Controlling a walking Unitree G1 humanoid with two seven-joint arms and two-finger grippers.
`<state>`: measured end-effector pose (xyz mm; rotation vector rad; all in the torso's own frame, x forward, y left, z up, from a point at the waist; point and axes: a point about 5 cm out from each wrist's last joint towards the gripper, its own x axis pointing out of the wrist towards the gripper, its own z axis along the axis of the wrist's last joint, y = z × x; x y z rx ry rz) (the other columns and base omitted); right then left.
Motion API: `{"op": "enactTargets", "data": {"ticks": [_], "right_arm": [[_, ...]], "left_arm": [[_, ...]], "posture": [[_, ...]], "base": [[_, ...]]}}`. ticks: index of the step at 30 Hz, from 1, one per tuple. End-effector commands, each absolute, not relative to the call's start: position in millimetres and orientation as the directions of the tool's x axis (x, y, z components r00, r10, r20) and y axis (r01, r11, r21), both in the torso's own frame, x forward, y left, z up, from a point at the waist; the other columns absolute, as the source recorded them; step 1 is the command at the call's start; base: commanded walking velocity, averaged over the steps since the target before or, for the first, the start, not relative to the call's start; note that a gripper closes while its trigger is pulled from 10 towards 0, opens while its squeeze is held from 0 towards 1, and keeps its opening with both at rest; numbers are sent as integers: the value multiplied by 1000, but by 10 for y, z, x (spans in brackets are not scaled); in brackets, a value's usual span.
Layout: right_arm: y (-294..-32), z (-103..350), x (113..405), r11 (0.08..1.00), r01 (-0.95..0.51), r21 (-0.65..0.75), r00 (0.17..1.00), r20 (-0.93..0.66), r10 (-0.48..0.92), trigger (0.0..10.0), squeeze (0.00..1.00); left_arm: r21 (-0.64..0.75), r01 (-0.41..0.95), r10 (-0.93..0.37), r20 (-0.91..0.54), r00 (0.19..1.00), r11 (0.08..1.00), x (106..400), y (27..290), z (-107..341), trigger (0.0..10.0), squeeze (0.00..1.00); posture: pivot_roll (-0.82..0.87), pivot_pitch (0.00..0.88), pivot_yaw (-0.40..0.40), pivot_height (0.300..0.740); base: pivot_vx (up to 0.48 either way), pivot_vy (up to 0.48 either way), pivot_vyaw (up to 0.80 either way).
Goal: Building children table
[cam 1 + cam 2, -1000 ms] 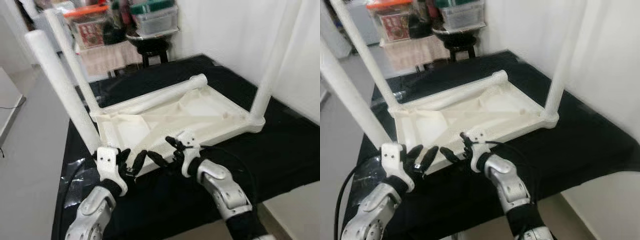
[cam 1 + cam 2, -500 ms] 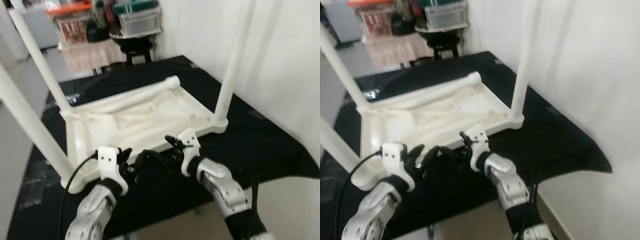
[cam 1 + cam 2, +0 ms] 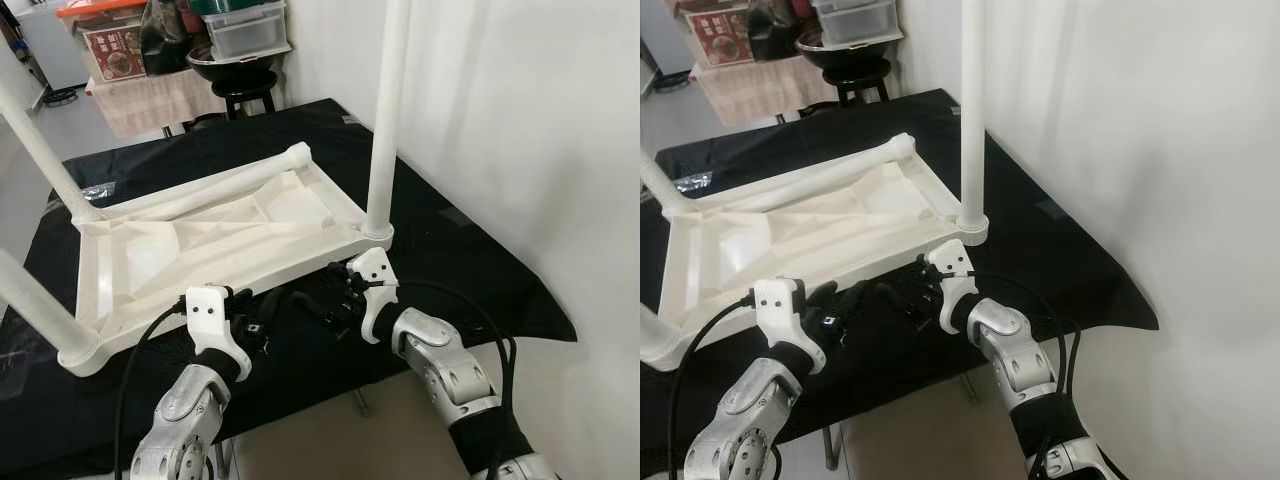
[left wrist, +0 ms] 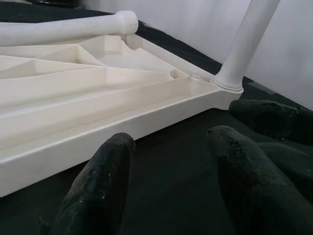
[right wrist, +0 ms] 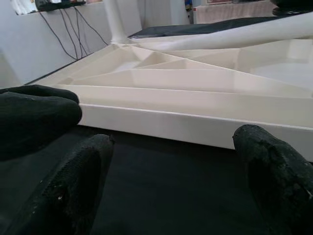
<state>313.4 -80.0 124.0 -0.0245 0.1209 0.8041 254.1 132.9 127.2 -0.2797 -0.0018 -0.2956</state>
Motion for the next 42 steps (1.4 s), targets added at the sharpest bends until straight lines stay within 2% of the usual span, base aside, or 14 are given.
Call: {"op": "enactTargets", "data": {"ticks": [1,5,9,10,15,17,19,24,29,30,34,36,39,42], "right_arm": [[-755,1241,3115,680,-733,28,673,-118,730,10000,0],[-754,1241,3115,680,-733,28,673,-118,730,10000,0],[-763,1287,3142,691,-720,-62,693,-120,711,10000,0],[-785,1342,3186,720,-678,-148,735,-103,671,10000,0],[-866,1438,3258,751,-579,-317,799,-40,600,10000,0],[-881,1445,3263,750,-570,-336,803,-32,596,10000,0],[-864,1378,3237,705,-667,-240,737,-79,671,10000,0],[-833,1316,3215,676,-714,-181,696,-90,712,10000,0],[-806,1318,3222,653,-721,-232,686,-98,721,10000,0],[-795,1326,3222,650,-724,-233,681,-89,727,10000,98],[-794,1341,3231,634,-727,-263,672,-86,735,10000,75],[-768,1302,3200,580,-764,-284,629,-124,767,10000,0],[-736,1317,3137,488,-825,-285,536,-124,835,10000,0],[-744,1315,3129,444,-840,-311,503,-145,852,10000,0]], "left_arm": [[-266,266,-268,31,963,927,2539,1386,1257,10000,0],[-265,264,-266,31,964,927,2539,1389,1257,10000,0],[-254,248,-246,37,968,935,2542,1407,1270,10000,0],[-245,231,-228,40,973,942,2541,1430,1275,10000,0],[-214,187,-180,48,982,959,2540,1487,1287,10000,0],[-208,180,-173,49,984,961,2540,1495,1289,10000,0],[-201,210,-204,49,978,957,2536,1466,1284,10000,0],[-186,258,-252,58,966,948,2525,1411,1293,10000,0],[-182,256,-249,60,967,949,2518,1409,1296,10000,0],[-179,256,-249,62,967,950,2515,1407,1298,10000,0],[-167,253,-246,64,967,953,2513,1399,1299,10000,0],[-152,254,-247,63,967,955,2511,1385,1302,10000,0],[-130,261,-255,61,965,956,2506,1364,1306,10000,0],[-114,272,-267,52,962,956,2494,1344,1302,10000,0]], "posture": [[-113,51,56,740],[-113,51,56,740],[-110,47,55,740],[-103,38,57,740],[-93,27,52,740],[-93,27,52,740],[-86,19,50,740],[-85,17,50,740],[-69,16,32,740],[-64,16,27,740],[-64,16,23,740],[-65,16,21,740],[-65,16,20,740],[-65,17,20,740]], "base": [[0,0,0],[0,0,0],[0,0,0],[0,0,0],[0,0,0],[0,0,0],[0,0,0],[0,0,640],[306,0,160],[334,0,800],[334,0,400],[0,0,262],[0,0,0],[0,0,0]]}}
